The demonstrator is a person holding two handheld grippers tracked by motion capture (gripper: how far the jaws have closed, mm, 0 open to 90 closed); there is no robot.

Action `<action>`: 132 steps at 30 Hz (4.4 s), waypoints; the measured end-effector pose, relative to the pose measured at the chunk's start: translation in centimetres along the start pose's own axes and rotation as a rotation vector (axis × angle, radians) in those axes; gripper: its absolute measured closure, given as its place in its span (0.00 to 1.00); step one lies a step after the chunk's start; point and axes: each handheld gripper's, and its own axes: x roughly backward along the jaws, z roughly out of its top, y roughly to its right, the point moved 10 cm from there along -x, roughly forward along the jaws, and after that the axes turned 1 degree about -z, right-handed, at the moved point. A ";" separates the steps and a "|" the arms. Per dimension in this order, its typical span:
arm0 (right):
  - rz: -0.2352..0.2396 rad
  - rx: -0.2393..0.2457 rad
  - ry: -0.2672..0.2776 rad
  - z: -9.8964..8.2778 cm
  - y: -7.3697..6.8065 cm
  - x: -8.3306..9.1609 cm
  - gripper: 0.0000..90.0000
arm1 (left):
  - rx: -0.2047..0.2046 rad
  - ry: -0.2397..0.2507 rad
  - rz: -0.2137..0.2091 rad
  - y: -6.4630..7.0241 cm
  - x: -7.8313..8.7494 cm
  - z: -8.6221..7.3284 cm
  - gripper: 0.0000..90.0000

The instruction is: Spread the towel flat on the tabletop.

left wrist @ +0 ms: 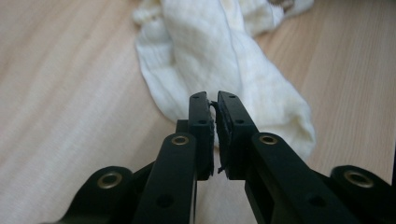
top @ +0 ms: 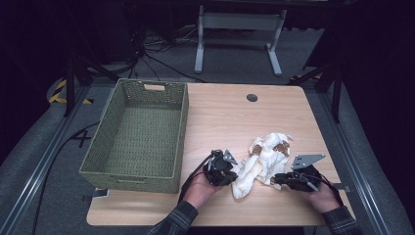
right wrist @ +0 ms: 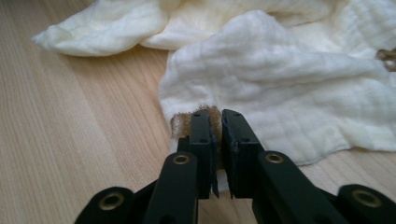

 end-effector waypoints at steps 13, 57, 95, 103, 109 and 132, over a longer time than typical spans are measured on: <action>0.005 0.010 0.007 -0.2 -0.1 0.2 0.83 | 0.017 0.020 0.048 -4.2 -3.7 5.1 0.82; 0.010 0.016 -0.015 -0.4 -0.2 -0.3 0.86 | 0.091 0.130 0.172 -8.6 -0.5 8.1 1.00; 0.015 0.000 0.032 0.1 -0.3 0.7 0.81 | 0.125 0.152 0.205 -8.8 0.1 6.7 0.85; 0.035 0.011 0.049 0.0 -1.5 1.2 0.78 | 0.077 0.141 0.115 -4.6 -0.1 4.9 0.83; 0.046 0.016 0.038 -0.4 -1.9 1.1 0.78 | 0.020 0.117 0.053 -0.8 0.1 3.2 0.81; 0.029 0.046 -0.008 -0.8 -1.6 0.0 0.97 | -0.023 -0.041 0.004 2.2 -1.4 -1.3 0.98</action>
